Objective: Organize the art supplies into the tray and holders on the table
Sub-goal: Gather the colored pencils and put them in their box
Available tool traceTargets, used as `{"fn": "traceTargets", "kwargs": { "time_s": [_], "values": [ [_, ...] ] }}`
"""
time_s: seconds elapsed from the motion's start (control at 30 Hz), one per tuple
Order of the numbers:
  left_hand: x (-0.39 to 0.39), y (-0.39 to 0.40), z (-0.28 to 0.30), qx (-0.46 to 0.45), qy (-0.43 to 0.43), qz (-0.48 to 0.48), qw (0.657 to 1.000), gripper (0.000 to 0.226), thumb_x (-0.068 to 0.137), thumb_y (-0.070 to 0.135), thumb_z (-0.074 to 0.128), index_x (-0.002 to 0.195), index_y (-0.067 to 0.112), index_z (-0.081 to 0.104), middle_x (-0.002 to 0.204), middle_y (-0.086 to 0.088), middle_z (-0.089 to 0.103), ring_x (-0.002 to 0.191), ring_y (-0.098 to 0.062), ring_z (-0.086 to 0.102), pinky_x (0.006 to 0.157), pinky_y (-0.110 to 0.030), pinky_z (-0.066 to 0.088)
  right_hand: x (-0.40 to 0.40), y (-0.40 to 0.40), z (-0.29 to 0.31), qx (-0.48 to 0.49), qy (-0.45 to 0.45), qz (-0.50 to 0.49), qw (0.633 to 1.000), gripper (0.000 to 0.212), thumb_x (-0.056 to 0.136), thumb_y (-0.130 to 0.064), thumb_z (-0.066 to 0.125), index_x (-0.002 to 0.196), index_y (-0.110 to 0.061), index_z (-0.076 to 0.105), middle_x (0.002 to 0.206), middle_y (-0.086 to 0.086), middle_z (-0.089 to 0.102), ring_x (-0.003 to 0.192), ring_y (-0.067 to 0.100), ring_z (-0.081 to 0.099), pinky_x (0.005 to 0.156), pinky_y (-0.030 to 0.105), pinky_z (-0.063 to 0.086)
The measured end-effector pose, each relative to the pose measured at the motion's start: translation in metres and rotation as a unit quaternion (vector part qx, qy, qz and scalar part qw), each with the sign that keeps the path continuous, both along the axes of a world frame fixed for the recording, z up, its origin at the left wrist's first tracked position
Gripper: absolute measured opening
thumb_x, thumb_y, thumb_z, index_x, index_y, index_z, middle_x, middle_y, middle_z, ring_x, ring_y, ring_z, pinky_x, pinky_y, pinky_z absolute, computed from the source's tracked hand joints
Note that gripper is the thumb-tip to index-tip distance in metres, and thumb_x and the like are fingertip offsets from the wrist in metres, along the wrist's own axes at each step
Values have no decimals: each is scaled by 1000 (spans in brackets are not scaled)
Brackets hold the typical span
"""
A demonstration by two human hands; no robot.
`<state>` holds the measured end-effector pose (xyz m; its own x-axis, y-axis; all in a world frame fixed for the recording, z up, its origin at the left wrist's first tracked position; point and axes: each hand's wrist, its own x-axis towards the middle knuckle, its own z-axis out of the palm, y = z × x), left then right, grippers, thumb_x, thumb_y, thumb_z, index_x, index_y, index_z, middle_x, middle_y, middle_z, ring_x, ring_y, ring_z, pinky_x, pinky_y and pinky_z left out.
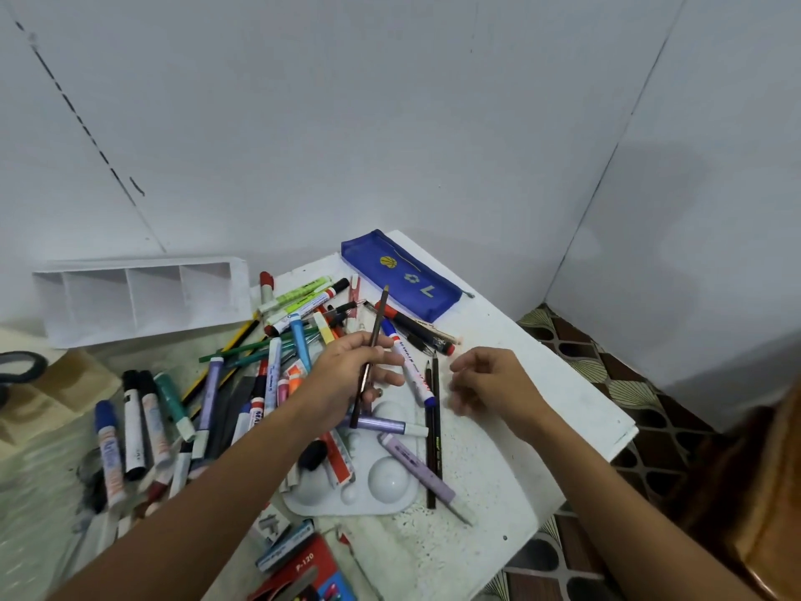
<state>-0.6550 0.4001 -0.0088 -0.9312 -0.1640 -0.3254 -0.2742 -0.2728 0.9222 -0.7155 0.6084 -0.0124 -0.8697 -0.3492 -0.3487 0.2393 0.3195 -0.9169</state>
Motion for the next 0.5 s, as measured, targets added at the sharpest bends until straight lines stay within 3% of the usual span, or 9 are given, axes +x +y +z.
{"fn": "traceTargets", "kwargs": {
  "time_s": [0.07,0.17,0.27,0.5],
  "values": [
    [2,0,1,1,0,3,1000,18,98,0,42,102,4,60,88,-16,74,64,-23,71,34,-19,37,-1,2,-2,82,21,44,995,9,90,-1,61,82,2,64,67,22,67,54,26,68,53,31,52],
    [3,1,3,7,-1,8,1000,19,98,0,42,102,3,60,87,-16,73,62,-22,70,34,-19,36,-1,-6,-1,167,13,117,979,27,87,-20,70,65,-5,65,59,12,68,46,16,62,44,21,43],
    [5,2,5,10,-1,10,1000,19,99,0,41,101,4,60,87,-17,72,60,-22,68,34,-19,36,-4,-16,1,238,22,158,958,40,82,-40,75,59,-8,67,57,8,68,42,10,53,49,20,43],
    [5,4,9,14,-8,11,1000,18,99,-1,41,103,2,58,83,-16,72,57,-20,66,34,-18,35,-12,-25,9,265,-2,160,951,30,82,-29,75,61,-9,67,56,3,68,34,7,45,41,17,38]
  ]
}}
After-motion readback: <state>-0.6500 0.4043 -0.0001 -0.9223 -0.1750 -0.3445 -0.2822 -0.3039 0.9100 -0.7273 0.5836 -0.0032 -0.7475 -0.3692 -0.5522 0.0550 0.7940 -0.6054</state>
